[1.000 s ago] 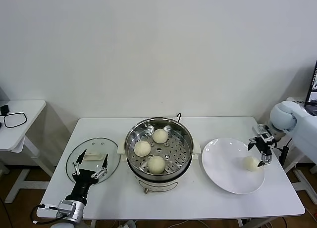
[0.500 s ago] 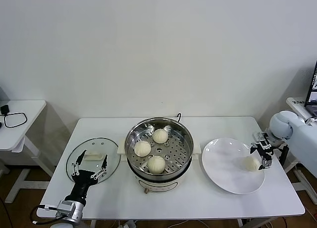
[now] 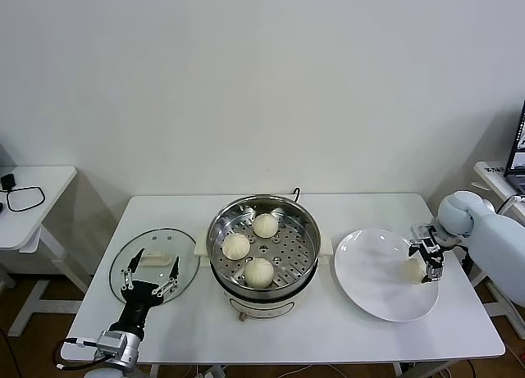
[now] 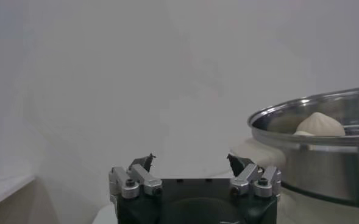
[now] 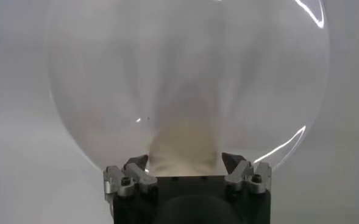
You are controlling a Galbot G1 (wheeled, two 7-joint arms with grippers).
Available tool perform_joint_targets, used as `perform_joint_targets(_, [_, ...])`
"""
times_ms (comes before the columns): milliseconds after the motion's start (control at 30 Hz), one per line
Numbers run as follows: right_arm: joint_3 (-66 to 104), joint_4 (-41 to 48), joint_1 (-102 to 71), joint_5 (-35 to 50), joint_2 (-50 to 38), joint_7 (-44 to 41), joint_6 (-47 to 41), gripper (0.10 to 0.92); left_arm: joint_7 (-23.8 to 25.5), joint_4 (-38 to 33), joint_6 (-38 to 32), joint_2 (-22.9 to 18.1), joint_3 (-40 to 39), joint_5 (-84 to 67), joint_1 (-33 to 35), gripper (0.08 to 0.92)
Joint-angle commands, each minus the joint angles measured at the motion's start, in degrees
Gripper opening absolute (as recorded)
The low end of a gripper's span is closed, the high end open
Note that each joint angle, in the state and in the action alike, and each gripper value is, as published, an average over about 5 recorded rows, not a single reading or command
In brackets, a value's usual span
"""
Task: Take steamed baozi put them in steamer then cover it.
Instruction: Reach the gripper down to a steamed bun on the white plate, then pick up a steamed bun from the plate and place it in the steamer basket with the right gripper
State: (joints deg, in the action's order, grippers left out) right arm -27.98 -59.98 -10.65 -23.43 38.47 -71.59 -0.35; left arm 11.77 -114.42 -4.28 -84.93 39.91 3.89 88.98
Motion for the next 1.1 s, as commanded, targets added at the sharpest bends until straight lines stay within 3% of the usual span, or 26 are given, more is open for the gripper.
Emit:
perform_joint_targets(33, [0.8,0.4,-0.7,-0.9,0.6,0.2,0.2,0.804,0.1,0.2,0.0,0.0,0.0,0.0,0.0,0.823])
perform_joint_targets(633, [0.4,-3.1,0.6,2.7,-2.5,-1.7,-0.6,0.681,0.0,-0.1,-0.1,-0.2,-0.7,0.2,-0.1,0.823])
perform_joint_targets(1100, [-25.6,-20.9,29.3,32.5,-15.9,-4.5,-10.7,0.711,-0.4,-0.9,0.1,-0.1,-1.9,0.4,-0.3,0.823])
